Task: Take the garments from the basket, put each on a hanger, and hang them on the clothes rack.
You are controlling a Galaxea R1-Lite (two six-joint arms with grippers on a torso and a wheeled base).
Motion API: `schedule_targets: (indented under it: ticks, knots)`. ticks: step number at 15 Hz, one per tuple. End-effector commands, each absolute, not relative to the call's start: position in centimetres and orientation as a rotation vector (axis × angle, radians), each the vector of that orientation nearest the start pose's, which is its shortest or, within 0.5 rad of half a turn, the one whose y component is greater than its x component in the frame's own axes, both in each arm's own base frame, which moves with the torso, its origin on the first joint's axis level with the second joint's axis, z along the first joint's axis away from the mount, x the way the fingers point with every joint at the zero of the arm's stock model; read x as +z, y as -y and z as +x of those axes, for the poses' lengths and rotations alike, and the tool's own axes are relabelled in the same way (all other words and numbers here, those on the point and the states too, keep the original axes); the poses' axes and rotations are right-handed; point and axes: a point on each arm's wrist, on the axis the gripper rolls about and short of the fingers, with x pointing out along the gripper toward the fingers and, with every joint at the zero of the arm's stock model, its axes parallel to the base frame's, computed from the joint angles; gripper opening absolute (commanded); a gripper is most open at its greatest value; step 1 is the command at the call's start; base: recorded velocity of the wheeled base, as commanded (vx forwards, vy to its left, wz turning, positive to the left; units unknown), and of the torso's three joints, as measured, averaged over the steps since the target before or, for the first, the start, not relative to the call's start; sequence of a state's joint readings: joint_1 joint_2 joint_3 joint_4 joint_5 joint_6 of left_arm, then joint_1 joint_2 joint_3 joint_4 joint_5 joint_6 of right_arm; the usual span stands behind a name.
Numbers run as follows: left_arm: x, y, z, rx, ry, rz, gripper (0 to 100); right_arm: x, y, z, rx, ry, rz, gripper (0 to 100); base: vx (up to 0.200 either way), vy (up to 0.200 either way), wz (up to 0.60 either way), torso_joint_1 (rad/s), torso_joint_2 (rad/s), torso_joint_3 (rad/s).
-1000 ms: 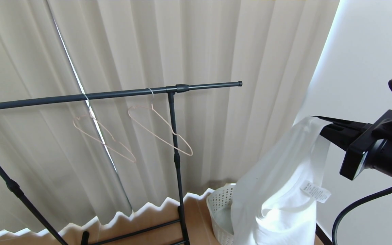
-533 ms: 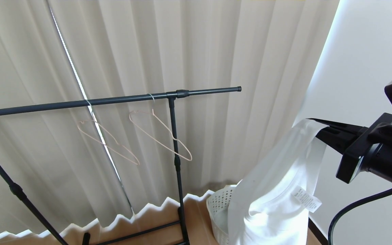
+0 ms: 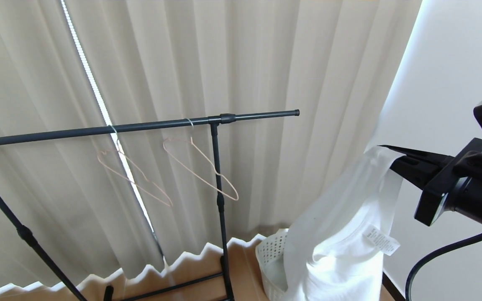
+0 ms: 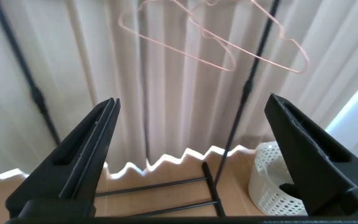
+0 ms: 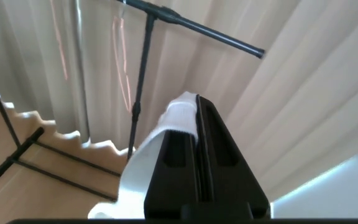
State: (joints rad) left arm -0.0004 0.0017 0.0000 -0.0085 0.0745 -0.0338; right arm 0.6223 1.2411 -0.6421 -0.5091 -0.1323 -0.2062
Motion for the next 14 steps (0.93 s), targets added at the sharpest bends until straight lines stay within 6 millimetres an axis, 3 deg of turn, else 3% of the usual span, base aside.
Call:
schedule_targets:
  ticks: [1, 5, 10, 14]
  knots:
    - [7.65, -0.17, -2.28, 0.075, 0.009, -0.034, 100, 23.77, -10.97, 15.79, 0.498, -0.037, -0.238, 0, 0.000, 0.000, 0.60, 0.002, -0.01, -0.007]
    - [7.65, -0.17, -2.28, 0.075, 0.009, -0.036, 100, 23.75, -10.95, 15.75, 0.498, -0.037, -0.238, 0, 0.000, 0.000, 0.60, 0.005, 0.01, -0.002]
    - [7.65, -0.16, -2.27, 0.072, 0.009, -0.034, 100, 23.81, -10.91, 15.70, 0.498, -0.034, -0.236, 0, 0.000, 0.000, 0.00, 0.000, 0.00, 0.000]
    - [7.65, -0.16, -2.27, 0.072, 0.009, -0.032, 100, 23.81, -10.91, 15.70, 0.498, -0.034, -0.236, 0, 0.000, 0.200, 0.00, -0.004, 0.00, 0.005]
